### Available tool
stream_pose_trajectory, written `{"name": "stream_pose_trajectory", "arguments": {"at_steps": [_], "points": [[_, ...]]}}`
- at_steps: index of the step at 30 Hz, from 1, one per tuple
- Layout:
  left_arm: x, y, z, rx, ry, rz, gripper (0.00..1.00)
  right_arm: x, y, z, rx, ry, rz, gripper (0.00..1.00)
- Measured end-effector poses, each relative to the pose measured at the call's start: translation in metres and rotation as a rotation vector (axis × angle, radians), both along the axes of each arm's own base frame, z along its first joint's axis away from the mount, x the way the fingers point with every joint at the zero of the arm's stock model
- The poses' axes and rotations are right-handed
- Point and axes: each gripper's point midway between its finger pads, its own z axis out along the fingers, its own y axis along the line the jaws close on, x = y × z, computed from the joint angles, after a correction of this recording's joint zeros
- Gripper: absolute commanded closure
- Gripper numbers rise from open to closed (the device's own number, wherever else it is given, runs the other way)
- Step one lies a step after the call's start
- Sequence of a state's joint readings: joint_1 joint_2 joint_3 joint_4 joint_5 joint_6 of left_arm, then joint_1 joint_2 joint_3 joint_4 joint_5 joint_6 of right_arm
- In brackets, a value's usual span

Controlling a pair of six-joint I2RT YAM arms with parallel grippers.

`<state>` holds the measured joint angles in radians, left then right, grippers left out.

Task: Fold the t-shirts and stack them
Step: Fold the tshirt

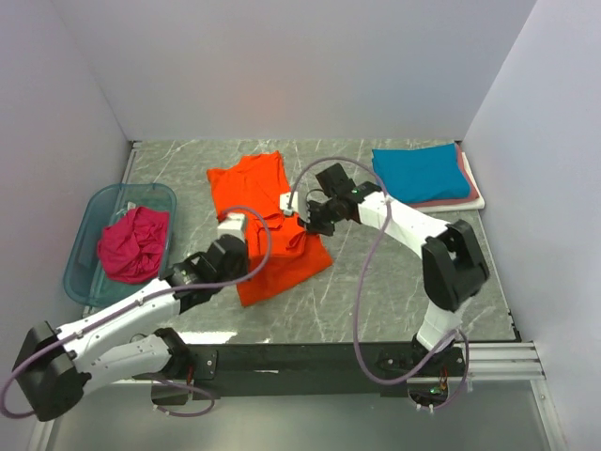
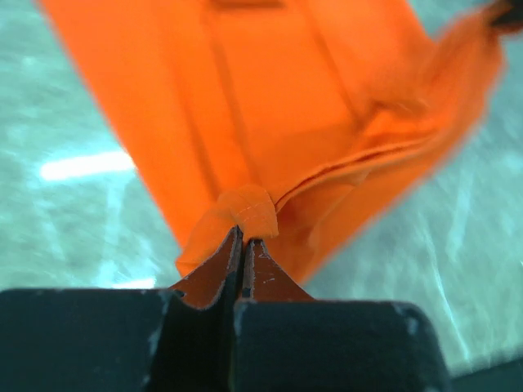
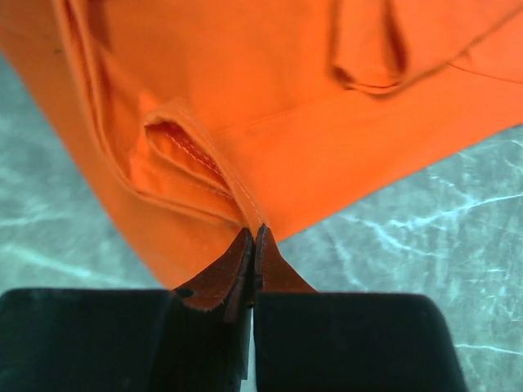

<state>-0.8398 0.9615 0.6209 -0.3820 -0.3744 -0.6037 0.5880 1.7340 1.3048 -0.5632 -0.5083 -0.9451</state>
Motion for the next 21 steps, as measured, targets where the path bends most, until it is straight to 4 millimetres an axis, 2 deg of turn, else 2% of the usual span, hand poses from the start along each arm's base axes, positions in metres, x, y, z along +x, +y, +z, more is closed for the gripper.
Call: {"name": "stream_pose_trajectory", "arguments": {"at_steps": [6, 10, 15, 21], "points": [[0.049, 0.034, -0.015, 0.022, 0.012, 0.127, 1.0, 0.041, 0.012, -0.011, -0.02, 0.02, -0.086, 1.0], [0.073, 0.049, -0.028, 0.04, 0.035, 0.167, 1.0, 0.065, 0.014, -0.016, -0.027, 0.026, -0.137, 1.0], [0.101, 0.054, -0.032, 0.036, 0.038, 0.182, 1.0, 0.095, 0.021, -0.017, -0.021, 0.021, -0.185, 1.0], [0.123, 0.054, -0.033, 0.058, 0.039, 0.174, 1.0, 0.113, 0.028, -0.025, -0.021, 0.025, -0.226, 1.0]]}}
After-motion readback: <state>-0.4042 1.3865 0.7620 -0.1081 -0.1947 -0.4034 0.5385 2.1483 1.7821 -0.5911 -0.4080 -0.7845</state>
